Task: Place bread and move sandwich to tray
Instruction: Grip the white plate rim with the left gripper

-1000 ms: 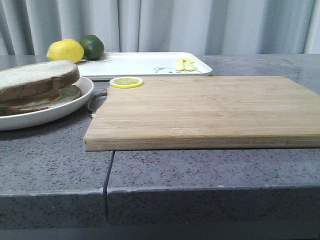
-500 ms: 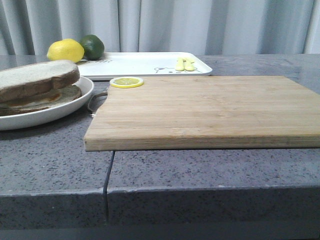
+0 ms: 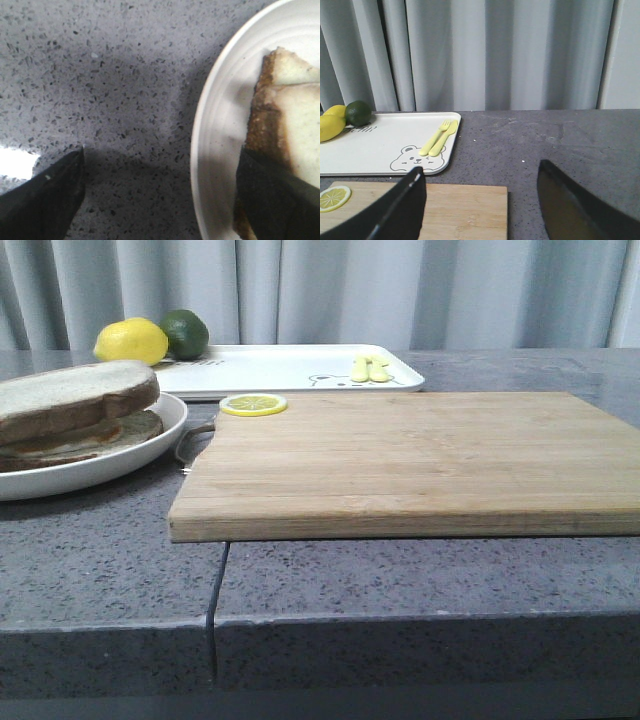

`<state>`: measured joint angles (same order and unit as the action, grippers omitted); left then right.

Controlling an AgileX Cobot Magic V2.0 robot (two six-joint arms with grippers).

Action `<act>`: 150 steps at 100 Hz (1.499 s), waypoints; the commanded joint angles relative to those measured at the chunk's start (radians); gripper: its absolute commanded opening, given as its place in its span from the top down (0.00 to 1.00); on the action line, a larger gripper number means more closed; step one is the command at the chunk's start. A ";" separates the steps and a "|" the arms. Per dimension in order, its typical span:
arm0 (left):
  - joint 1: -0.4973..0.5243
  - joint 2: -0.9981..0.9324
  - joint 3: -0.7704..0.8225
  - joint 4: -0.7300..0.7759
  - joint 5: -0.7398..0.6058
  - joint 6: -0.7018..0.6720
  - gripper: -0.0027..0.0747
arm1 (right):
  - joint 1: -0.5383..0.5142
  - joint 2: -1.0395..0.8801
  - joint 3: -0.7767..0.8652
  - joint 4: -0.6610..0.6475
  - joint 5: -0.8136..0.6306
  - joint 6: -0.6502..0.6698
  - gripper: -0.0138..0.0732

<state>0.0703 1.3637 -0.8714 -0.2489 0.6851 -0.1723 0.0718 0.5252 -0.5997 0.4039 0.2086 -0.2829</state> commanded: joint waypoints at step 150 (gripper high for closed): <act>0.001 -0.058 -0.032 -0.271 -0.076 -0.011 0.99 | -0.008 -0.002 -0.027 -0.002 -0.074 0.001 0.28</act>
<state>0.0703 1.3684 -0.8778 -0.4503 0.6568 -0.1745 0.0718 0.5252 -0.5997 0.4039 0.2086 -0.2822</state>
